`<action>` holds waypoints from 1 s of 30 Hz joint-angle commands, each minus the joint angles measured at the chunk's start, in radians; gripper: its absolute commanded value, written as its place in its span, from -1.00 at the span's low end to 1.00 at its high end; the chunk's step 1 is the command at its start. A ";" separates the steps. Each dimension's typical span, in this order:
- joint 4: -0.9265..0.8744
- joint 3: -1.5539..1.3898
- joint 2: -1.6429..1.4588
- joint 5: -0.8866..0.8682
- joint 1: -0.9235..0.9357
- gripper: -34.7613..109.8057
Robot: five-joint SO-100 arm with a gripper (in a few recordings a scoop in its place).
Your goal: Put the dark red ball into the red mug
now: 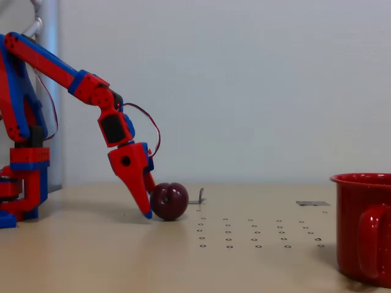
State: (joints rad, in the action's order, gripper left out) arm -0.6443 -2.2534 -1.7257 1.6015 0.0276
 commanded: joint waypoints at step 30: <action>0.169 0.130 0.020 0.074 -0.006 0.06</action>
State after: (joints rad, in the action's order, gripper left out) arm -0.4970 -2.1798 -1.6843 1.6644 0.0092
